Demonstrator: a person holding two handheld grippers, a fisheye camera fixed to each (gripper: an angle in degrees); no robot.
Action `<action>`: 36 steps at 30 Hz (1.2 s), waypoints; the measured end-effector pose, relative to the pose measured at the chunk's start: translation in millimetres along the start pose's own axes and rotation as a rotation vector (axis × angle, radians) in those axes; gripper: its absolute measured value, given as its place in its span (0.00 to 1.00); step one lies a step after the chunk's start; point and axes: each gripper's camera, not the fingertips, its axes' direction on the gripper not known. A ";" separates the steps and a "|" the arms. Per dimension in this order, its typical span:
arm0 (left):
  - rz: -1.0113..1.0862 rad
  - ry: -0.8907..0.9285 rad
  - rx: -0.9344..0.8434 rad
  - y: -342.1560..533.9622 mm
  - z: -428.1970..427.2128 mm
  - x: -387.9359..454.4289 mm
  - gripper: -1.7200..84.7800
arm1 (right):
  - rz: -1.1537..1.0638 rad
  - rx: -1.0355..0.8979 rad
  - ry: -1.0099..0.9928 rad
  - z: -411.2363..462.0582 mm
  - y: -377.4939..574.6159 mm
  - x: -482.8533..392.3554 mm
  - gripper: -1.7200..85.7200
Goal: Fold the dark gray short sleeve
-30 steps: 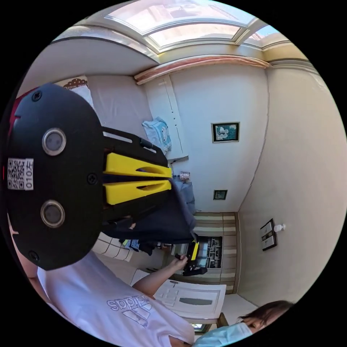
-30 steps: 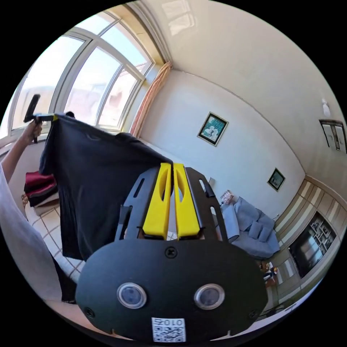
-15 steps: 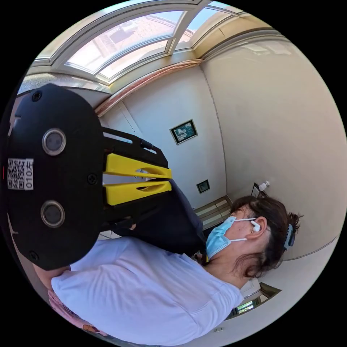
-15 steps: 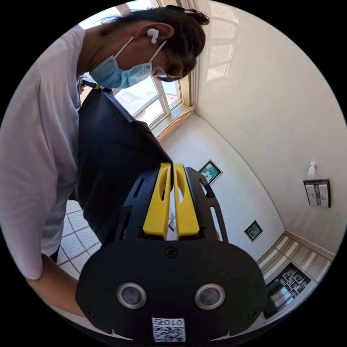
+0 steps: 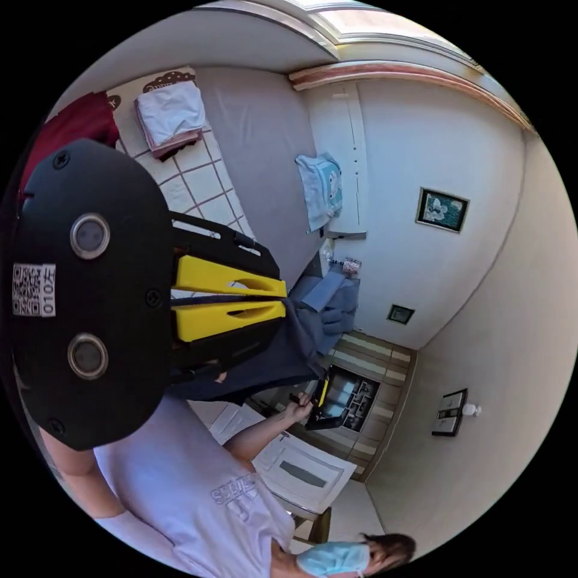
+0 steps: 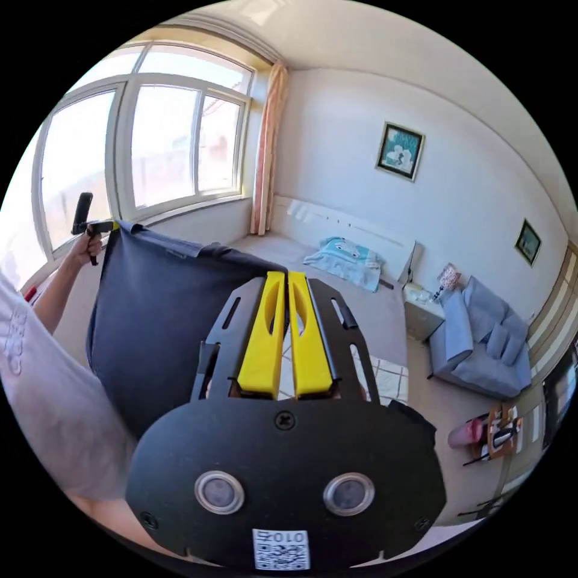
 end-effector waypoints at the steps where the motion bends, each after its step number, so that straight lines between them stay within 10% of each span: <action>1: -0.032 0.008 -0.009 -0.3 13.7 -18.0 0.02 | 0.047 -0.011 -0.030 28.3 -18.0 22.3 0.04; 14: 0.396 -0.361 0.055 -121.8 -54.0 -5.5 0.02 | -0.108 0.290 0.148 -31.6 -174.3 99.1 0.04; 36: -0.136 -0.277 -0.851 335.5 95.1 -111.9 0.02 | 0.216 -0.757 -0.256 368.7 -90.5 137.0 0.05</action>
